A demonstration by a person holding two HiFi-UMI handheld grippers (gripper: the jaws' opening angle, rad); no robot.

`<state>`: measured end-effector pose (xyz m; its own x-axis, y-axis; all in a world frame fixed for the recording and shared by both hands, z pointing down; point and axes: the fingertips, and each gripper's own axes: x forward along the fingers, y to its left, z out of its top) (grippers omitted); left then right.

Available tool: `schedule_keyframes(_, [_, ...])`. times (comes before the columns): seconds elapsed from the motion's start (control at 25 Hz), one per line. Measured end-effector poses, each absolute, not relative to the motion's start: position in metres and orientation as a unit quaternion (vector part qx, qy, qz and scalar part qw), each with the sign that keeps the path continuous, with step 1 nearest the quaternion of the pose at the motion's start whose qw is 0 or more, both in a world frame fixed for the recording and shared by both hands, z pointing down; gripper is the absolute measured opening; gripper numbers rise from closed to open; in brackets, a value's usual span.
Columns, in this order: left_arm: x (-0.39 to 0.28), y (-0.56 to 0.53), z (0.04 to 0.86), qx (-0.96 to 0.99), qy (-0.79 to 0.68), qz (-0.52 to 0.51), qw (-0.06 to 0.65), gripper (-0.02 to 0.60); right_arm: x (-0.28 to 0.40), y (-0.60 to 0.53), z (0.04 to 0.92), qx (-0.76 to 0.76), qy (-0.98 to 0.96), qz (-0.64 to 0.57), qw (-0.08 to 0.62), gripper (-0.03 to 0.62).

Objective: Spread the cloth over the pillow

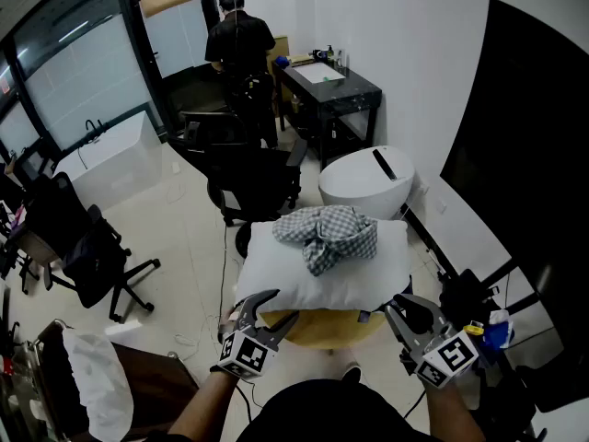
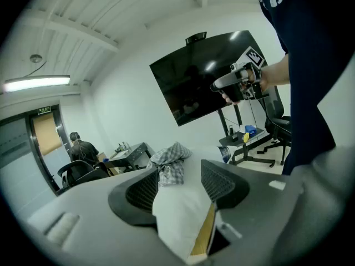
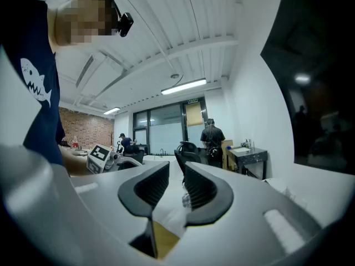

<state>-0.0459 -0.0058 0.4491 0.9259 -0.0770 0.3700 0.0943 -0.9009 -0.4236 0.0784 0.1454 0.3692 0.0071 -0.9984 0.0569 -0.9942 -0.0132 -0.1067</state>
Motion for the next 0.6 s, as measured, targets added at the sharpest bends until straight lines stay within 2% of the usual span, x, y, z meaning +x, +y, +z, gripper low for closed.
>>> schedule_keyframes(0.16, [-0.010,-0.012,0.475,-0.949,-0.013,-0.222,0.223,0.278,0.108,0.138,0.370,-0.706,0.706,-0.057,0.012,0.112])
schedule_keyframes(0.6, [0.072,-0.040,0.582,-0.877,-0.007,-0.366,0.312,0.302,0.174,0.097,0.423,-0.651,0.750,-0.067,-0.095,0.161])
